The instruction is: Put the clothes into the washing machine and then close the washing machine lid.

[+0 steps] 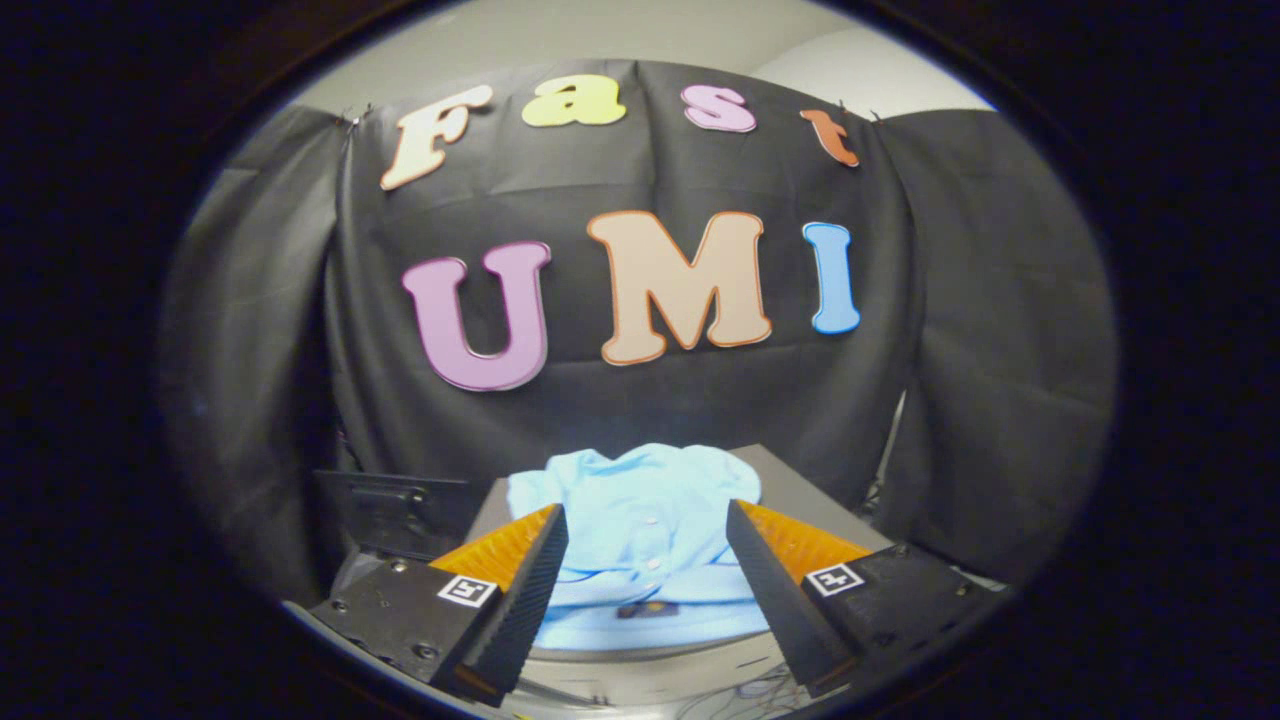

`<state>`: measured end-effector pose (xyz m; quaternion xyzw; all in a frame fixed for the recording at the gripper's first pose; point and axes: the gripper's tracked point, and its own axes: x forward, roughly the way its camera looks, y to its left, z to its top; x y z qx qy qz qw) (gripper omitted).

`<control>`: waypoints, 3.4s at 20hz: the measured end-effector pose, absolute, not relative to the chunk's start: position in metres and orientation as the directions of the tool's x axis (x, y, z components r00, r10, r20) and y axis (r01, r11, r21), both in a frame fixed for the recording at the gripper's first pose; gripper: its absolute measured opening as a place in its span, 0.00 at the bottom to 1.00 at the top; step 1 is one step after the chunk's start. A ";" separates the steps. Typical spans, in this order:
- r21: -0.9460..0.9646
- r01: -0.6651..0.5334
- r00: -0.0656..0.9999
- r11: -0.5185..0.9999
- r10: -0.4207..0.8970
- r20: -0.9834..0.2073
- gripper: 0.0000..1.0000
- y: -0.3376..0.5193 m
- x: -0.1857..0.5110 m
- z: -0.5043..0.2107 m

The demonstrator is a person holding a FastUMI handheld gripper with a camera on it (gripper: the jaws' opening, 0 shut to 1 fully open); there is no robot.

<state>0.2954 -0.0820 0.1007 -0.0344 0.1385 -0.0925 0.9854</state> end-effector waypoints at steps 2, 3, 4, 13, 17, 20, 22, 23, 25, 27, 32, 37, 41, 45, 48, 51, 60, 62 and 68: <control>-0.105 0.180 0.927 0.978 -0.204 -0.315 0.97 -0.086 0.320 0.087; -0.092 0.168 0.917 0.981 -0.190 -0.350 0.97 -0.084 0.330 0.078; -0.061 0.157 0.908 0.986 -0.169 -0.384 0.97 -0.080 0.340 0.070; -0.199 0.064 0.699 0.978 -0.186 -0.690 0.98 -0.074 0.370 -0.007; -0.097 0.047 0.610 0.994 -0.106 -0.785 0.96 -0.070 0.362 -0.017; -0.110 0.062 0.630 0.992 -0.125 -0.766 0.89 -0.075 0.371 -0.019; -0.158 0.003 0.648 0.987 -0.122 -0.751 0.63 -0.079 0.377 -0.024; -0.154 0.005 0.652 0.988 -0.119 -0.748 0.50 -0.077 0.379 -0.022; -0.106 0.063 0.654 0.992 -0.122 -0.746 0.24 -0.080 0.377 -0.021; -0.067 0.071 0.671 0.995 -0.097 -0.735 0.18 -0.081 0.374 -0.022; -0.035 -0.010 0.733 0.999 -0.017 -0.680 0.08 -0.075 0.372 -0.005; 0.002 -0.011 0.808 1.000 0.010 -0.589 0.08 -0.067 0.379 0.046; 0.053 0.024 0.892 0.998 0.003 -0.452 0.08 -0.057 0.388 0.102; 0.119 0.010 0.928 0.993 0.035 -0.372 0.08 -0.024 0.391 0.127; 0.140 -0.022 0.942 0.990 0.067 -0.329 0.08 0.012 0.387 0.143; 0.192 -0.060 0.950 0.980 0.114 -0.289 0.08 0.057 0.386 0.155; 0.160 -0.144 0.940 0.977 0.185 -0.285 0.11 0.177 0.401 0.123; 0.150 -0.164 0.935 0.975 0.202 -0.290 0.11 0.199 0.405 0.108; 0.151 -0.194 0.918 0.969 0.234 -0.320 0.12 0.254 0.415 0.053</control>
